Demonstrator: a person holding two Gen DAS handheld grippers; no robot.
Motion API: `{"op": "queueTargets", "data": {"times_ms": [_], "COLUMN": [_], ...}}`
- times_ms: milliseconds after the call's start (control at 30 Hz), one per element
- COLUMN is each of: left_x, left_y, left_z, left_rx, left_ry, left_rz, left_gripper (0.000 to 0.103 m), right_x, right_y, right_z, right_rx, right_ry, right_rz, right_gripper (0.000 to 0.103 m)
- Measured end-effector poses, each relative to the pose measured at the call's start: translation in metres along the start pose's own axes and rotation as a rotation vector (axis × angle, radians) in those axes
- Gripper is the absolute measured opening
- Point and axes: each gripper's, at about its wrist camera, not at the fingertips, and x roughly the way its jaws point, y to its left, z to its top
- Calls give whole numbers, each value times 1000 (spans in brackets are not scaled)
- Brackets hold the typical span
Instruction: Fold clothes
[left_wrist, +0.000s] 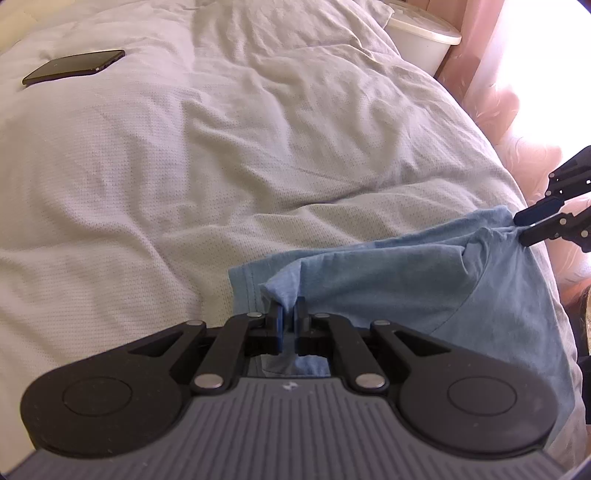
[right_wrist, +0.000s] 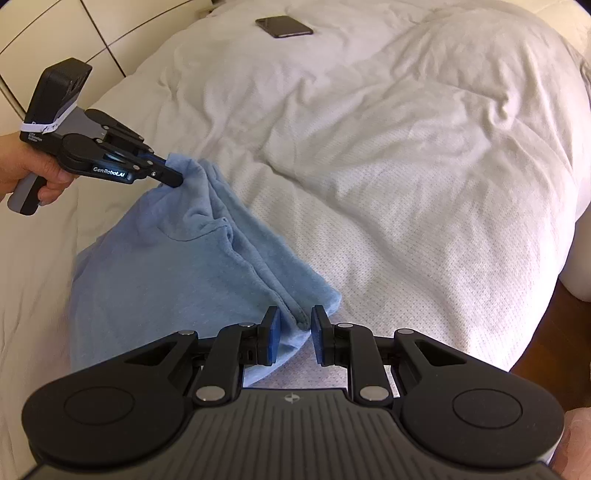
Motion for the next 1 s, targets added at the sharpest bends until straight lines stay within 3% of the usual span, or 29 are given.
{"op": "queueTargets", "data": {"times_ms": [133,167,200,300,467,600,800,1000], "left_x": [0,-1,-3,-15,-36,-17,7,5], "left_y": [-1,-2,-3,-7,-2,7,9,20], "left_z": [0,0,0,-2,-3,-4,-5,-7], "left_rx": [4,7,14,34,7,-23,-53,-113], "left_ry": [2,1,0,-15,-67,-46,-15,19], "left_rz": [3,4,7,25,60,66,71,98], "left_gripper": [3,3,3,3,3,3,4,12], "right_x": [1,1,0,-4,-27,-26,4,9], "right_y": [0,1,2,5,16,9,-4,-11], "right_z": [1,1,1,2,9,18,17,12], "right_rx": [-7,-13,-18,-24,-106,-93,-60,-40], "right_ry": [1,3,3,0,-53,-75,-45,9], "right_rz": [10,6,3,-5,-14,-16,-29,-11], "right_gripper": [22,19,8,4,3,2,2,3]}}
